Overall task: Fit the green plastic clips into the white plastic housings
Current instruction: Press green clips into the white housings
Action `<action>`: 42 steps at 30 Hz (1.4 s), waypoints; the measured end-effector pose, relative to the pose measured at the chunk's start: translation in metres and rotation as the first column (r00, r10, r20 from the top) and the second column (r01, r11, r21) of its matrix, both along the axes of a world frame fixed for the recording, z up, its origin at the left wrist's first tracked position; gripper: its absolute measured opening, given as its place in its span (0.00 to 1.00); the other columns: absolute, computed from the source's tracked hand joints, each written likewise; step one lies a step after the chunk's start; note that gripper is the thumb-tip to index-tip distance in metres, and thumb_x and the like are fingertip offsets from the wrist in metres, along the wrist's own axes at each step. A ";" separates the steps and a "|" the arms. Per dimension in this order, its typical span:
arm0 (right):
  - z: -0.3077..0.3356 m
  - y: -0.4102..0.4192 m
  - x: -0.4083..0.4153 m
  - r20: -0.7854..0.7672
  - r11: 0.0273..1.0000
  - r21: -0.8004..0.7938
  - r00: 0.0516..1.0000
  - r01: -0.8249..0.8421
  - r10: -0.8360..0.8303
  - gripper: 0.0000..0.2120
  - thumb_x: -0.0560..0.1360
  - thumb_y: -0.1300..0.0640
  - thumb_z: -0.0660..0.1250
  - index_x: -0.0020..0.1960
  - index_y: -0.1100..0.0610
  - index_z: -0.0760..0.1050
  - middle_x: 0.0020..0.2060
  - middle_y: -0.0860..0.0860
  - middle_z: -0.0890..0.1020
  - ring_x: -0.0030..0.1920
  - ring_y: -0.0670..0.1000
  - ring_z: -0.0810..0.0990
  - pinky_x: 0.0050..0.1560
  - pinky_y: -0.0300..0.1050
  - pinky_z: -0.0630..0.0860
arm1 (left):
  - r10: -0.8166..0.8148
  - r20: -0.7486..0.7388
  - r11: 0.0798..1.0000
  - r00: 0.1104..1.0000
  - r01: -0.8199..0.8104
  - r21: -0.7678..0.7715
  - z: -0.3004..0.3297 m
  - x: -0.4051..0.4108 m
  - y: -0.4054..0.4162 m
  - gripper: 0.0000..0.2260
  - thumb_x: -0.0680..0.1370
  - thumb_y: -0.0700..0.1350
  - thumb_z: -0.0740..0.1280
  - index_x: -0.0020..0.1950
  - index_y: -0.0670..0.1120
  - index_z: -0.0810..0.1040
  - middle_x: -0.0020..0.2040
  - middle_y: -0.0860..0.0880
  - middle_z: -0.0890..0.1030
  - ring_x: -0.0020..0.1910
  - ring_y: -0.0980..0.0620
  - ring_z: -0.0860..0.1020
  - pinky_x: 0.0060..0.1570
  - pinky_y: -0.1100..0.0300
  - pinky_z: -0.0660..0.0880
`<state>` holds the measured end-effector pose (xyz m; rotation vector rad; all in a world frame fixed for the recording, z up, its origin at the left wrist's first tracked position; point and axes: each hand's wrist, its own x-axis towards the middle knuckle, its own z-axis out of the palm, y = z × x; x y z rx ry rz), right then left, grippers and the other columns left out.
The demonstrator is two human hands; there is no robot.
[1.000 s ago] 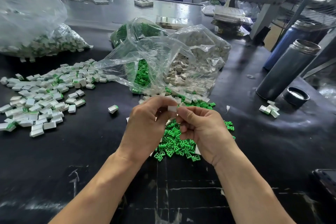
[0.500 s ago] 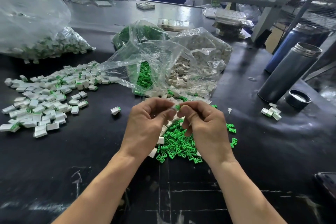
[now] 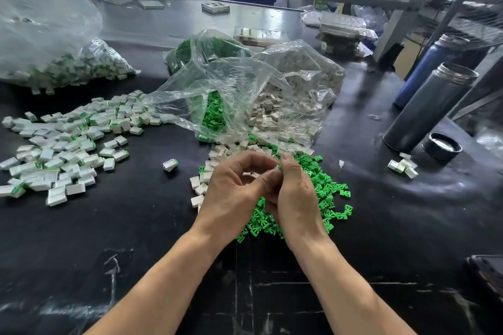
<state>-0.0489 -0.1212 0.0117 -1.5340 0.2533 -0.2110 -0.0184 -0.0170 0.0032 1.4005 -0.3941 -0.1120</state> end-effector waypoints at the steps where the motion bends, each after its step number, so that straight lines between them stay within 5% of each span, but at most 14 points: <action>1: -0.002 0.001 0.001 0.002 0.999 -0.011 0.999 0.034 -0.034 0.23 0.79 0.37 0.51 0.41 0.36 0.84 0.34 0.45 0.86 0.33 0.40 0.80 0.37 0.41 0.73 | 0.001 0.011 1.000 1.000 -0.001 0.016 -0.001 0.000 -0.001 0.04 0.74 0.45 0.74 0.48 0.48 0.85 0.46 0.46 0.86 0.43 0.49 0.85 0.42 0.59 0.80; 6: -0.010 0.002 0.004 0.005 0.981 -0.076 0.984 0.178 -0.178 0.22 0.77 0.36 0.51 0.38 0.37 0.82 0.27 0.38 0.79 0.34 0.43 0.77 0.43 0.49 0.73 | -0.003 0.017 1.000 1.000 0.003 0.019 -0.003 -0.001 -0.004 0.04 0.76 0.45 0.74 0.49 0.48 0.85 0.47 0.47 0.86 0.46 0.47 0.86 0.43 0.57 0.82; 10: -0.010 0.003 0.007 0.033 0.976 -0.069 0.978 0.206 -0.205 0.22 0.76 0.40 0.52 0.32 0.36 0.80 0.26 0.40 0.78 0.32 0.42 0.76 0.42 0.47 0.72 | 0.023 0.020 0.999 1.000 -0.024 0.030 -0.003 -0.001 -0.005 0.02 0.77 0.41 0.74 0.48 0.46 0.85 0.47 0.46 0.86 0.45 0.50 0.86 0.45 0.60 0.82; 15: -0.012 0.004 0.011 0.051 0.969 -0.066 0.971 0.238 -0.235 0.21 0.76 0.42 0.52 0.36 0.32 0.81 0.29 0.37 0.82 0.32 0.38 0.79 0.40 0.44 0.74 | 0.046 0.031 0.998 0.998 -0.048 0.044 0.000 -0.002 -0.007 0.02 0.78 0.38 0.73 0.49 0.44 0.84 0.47 0.47 0.87 0.44 0.51 0.85 0.44 0.62 0.81; 21: -0.015 0.003 0.011 0.077 0.965 -0.051 0.965 0.256 -0.252 0.23 0.76 0.42 0.53 0.37 0.48 0.84 0.33 0.43 0.85 0.39 0.45 0.84 0.43 0.46 0.78 | 0.054 0.031 0.997 0.998 -0.055 0.045 0.001 -0.004 -0.008 0.02 0.78 0.39 0.73 0.49 0.44 0.84 0.48 0.46 0.86 0.46 0.45 0.86 0.46 0.60 0.82; 29: -0.013 0.005 0.008 0.084 0.978 -0.044 0.976 0.203 -0.199 0.20 0.78 0.38 0.52 0.39 0.27 0.81 0.34 0.35 0.84 0.40 0.40 0.84 0.50 0.49 0.79 | 0.061 0.040 0.996 0.997 -0.064 0.063 0.000 -0.005 -0.007 0.02 0.78 0.42 0.74 0.50 0.46 0.84 0.48 0.49 0.86 0.46 0.49 0.86 0.46 0.57 0.83; 31: -0.015 0.003 0.007 0.082 0.983 -0.037 0.981 0.178 -0.175 0.23 0.79 0.33 0.52 0.39 0.34 0.83 0.32 0.38 0.84 0.38 0.42 0.83 0.48 0.49 0.79 | 0.081 0.019 0.995 0.997 -0.082 0.065 0.001 -0.005 -0.006 0.03 0.78 0.43 0.74 0.50 0.46 0.84 0.47 0.49 0.87 0.45 0.47 0.86 0.47 0.53 0.83; 34: -0.014 -0.001 0.005 0.160 0.983 -0.097 0.978 0.153 -0.136 0.26 0.81 0.31 0.53 0.38 0.44 0.80 0.30 0.40 0.79 0.34 0.41 0.77 0.39 0.42 0.72 | 0.152 0.050 0.984 0.987 -0.156 0.084 0.003 -0.001 -0.001 0.03 0.77 0.43 0.75 0.49 0.48 0.84 0.44 0.52 0.86 0.43 0.54 0.85 0.45 0.61 0.81; 38: -0.010 -0.009 0.003 0.272 0.977 -0.125 0.953 0.173 -0.134 0.12 0.81 0.41 0.65 0.46 0.47 0.78 0.36 0.45 0.80 0.36 0.46 0.76 0.39 0.46 0.72 | 0.171 0.063 0.983 0.983 -0.175 0.061 0.005 0.003 0.005 0.03 0.76 0.42 0.75 0.49 0.47 0.84 0.43 0.52 0.86 0.41 0.59 0.84 0.42 0.68 0.77; 42: -0.011 -0.012 0.004 0.277 0.964 -0.217 0.957 0.153 -0.089 0.07 0.81 0.49 0.70 0.46 0.49 0.79 0.34 0.41 0.81 0.35 0.42 0.78 0.38 0.35 0.73 | 0.167 0.064 0.983 0.984 -0.172 0.071 0.003 0.005 0.008 0.05 0.77 0.41 0.75 0.51 0.49 0.84 0.43 0.50 0.86 0.43 0.55 0.85 0.44 0.65 0.79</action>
